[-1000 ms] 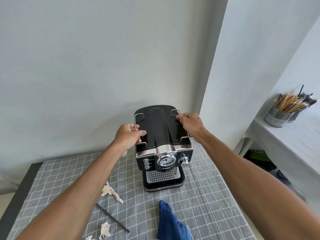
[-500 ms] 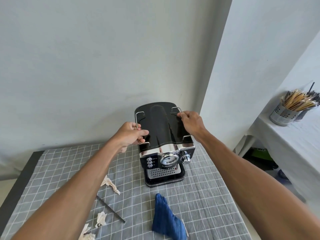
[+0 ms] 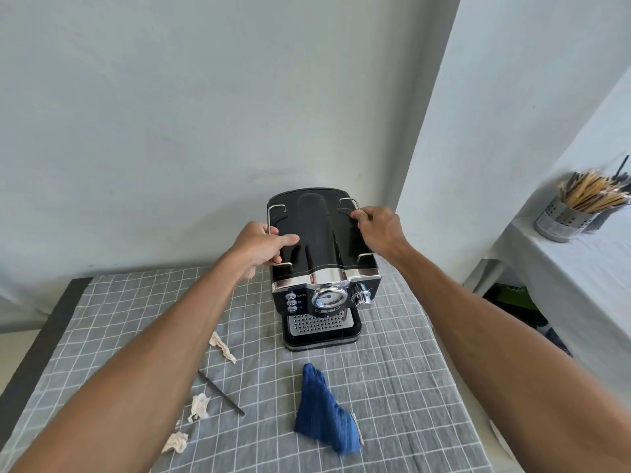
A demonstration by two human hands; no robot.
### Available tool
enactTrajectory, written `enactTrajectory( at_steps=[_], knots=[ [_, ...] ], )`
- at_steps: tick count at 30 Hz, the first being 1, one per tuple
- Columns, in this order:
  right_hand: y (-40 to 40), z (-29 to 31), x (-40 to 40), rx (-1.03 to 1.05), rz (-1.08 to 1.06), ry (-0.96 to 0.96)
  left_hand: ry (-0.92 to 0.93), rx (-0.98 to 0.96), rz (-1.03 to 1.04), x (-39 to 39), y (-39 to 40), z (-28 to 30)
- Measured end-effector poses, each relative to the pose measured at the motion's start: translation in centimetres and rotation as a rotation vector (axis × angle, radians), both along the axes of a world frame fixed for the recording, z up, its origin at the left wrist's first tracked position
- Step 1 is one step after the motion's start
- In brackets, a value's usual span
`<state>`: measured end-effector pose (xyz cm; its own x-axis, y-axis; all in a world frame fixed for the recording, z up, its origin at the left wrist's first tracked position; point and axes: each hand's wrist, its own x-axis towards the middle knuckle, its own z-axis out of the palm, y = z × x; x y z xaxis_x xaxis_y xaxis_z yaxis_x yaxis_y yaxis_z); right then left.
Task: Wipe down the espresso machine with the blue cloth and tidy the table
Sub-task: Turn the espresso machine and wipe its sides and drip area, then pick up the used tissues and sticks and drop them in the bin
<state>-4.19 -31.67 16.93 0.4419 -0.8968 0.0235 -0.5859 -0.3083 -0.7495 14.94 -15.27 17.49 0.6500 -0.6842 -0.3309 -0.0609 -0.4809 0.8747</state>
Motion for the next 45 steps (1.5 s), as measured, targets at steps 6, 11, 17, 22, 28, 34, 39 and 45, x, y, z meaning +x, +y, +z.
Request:
enactTrajectory(
  at_steps=[6,11,17,22,28,34,39,45],
  knots=[
    [0.0,-0.1,0.2,-0.067,0.008,0.069,-0.065,0.025,-0.013,0.2,-0.3,0.1],
    [0.0,-0.2,-0.2,0.009,-0.003,-0.012,0.011,-0.014,-0.024,0.3,0.3,0.6],
    [1.0,-1.6,-1.8,0.214,-0.143,-0.279,-0.096,-0.115,0.104,0.2,2.9,-1.4],
    [4.3,-6.1,-5.8,0.165,-0.155,-0.253,0.024,-0.204,0.163,-0.9,7.3,-5.9],
    [10.8,-13.2,-10.4,0.333,-0.036,-0.084,0.009,0.02,-0.023,-4.3,14.5,-14.5],
    [17.2,-18.3,-10.7,0.367,0.25,0.201,0.073,0.193,-0.201,-9.1,17.8,-20.3],
    [20.2,-20.4,-10.3,0.359,0.264,0.298,0.12,0.235,-0.195,-11.5,18.8,-22.7],
    [21.3,-20.2,-6.7,0.298,0.36,0.267,0.045,0.176,-0.1,-10.0,20.2,-21.4]
  ],
)
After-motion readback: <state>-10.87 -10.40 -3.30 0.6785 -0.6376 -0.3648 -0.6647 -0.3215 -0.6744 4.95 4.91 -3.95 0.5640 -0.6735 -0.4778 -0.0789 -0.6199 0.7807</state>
